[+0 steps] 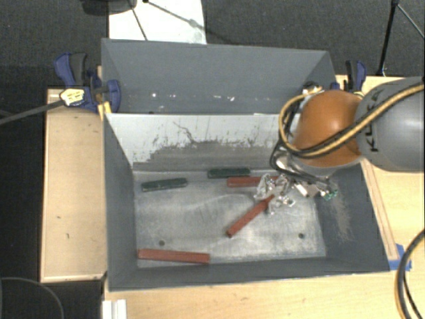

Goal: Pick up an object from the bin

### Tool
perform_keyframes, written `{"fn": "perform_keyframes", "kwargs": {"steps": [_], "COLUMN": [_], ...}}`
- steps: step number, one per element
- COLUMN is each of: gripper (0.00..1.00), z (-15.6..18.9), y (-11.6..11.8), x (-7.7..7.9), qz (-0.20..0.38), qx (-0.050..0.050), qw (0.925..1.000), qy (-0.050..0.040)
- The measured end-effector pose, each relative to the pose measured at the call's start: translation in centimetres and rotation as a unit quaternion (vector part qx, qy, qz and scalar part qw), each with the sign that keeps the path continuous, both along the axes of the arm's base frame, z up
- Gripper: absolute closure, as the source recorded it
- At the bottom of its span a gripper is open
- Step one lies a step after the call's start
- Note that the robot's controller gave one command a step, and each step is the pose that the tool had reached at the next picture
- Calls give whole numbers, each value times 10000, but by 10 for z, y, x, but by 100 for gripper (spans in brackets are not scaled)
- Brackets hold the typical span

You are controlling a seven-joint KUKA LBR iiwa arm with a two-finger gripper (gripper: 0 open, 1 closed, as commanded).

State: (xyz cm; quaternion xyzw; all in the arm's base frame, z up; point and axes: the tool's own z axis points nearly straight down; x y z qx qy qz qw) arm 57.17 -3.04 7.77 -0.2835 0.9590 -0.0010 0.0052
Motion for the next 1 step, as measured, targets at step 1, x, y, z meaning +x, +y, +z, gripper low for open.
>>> {"fn": "perform_keyframes", "kwargs": {"steps": [1], "gripper": [100], "z": [140], "y": [-7], "x": [13], "qz": [-544], "qx": [1], "qw": [9985], "qy": [33]}}
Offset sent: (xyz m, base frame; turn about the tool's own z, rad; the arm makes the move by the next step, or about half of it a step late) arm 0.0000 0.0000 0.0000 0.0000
